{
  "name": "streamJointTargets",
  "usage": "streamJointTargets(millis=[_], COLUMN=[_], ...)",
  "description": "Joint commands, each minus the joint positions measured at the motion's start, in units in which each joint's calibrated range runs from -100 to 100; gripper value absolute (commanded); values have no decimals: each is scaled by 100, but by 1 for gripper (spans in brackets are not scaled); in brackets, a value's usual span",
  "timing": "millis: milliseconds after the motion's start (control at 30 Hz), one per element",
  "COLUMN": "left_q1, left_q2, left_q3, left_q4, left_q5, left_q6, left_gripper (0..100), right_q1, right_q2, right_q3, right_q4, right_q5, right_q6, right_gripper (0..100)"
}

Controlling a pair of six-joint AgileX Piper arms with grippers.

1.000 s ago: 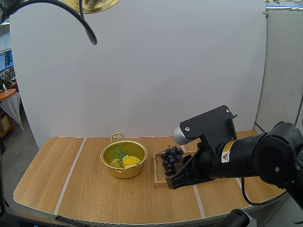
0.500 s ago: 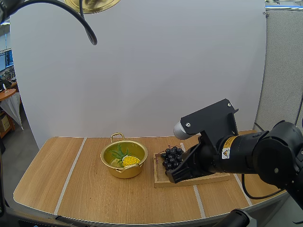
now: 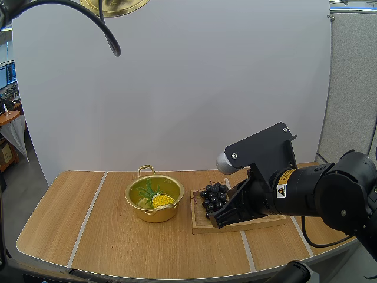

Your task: Open the pot, put the pineapple inside, and close it

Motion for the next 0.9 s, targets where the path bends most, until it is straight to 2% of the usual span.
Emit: streamJointTargets(millis=[0, 333, 500, 667, 867], left_q1=[-14, -14, -14, -14, -14], left_q2=[-34, -52, 104, 172, 182], left_q3=[-48, -48, -34, 440, 1547], left_q4=[-105, -153, -177, -217, -802], left_q5=[-117, 3449, 3449, 3449, 3449], left_q6=[-22, -22, -12, 44, 599], left_gripper=[0, 0, 0, 0, 0], right_q1=[-23, -23, -23, -23, -23], right_q2=[-57, -57, -57, -57, -57], right_q3=[3, 3, 3, 3, 3], right_q4=[-18, -18, -18, -18, -18], right_q5=[-95, -95, -95, -95, -95], right_q6=[-22, -22, -22, -22, -22], right_gripper=[0, 0, 0, 0, 0])
